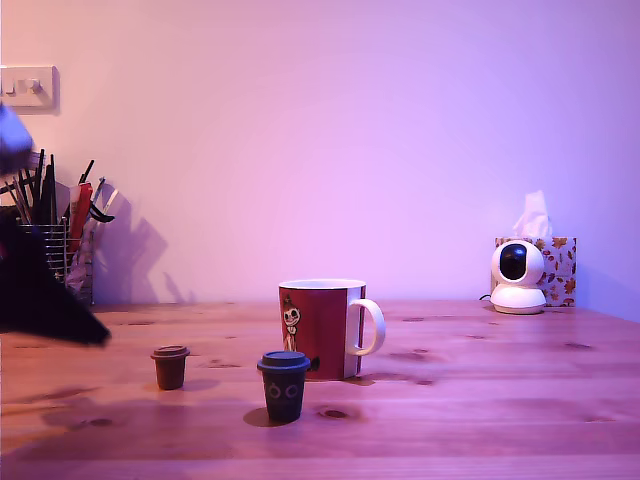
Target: Pick up the coffee capsules on the table and drop them inside the coffee cup
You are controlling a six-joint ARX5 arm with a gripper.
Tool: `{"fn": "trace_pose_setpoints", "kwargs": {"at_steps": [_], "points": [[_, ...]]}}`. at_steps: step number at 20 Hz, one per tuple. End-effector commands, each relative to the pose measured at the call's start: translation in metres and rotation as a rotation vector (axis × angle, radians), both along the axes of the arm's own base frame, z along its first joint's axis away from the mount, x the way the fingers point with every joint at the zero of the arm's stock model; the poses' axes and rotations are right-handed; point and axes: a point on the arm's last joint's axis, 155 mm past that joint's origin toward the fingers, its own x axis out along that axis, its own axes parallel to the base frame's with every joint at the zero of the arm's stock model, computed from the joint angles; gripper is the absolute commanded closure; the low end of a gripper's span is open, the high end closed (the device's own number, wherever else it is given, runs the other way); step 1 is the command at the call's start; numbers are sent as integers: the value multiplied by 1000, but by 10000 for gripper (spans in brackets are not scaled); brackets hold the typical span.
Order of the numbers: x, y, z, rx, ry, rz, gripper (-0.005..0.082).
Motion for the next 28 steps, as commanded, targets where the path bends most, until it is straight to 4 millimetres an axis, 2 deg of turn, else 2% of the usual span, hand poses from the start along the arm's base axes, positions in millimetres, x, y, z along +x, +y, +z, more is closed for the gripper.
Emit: {"fn": "trace_pose_setpoints", "kwargs": {"at_steps": [1, 6, 11, 17, 22, 28], "points": [[7, -3, -5, -10, -13, -2, 324], [26, -8, -25, -26, -43, 17, 324], [36, -24, -31, -34, -111, 0, 322], [47, -32, -42, -27, -154, 26, 322], [60, -32, -38, -40, -199, 68, 322], [64, -35, -43, -64, -185, 86, 322]]}}
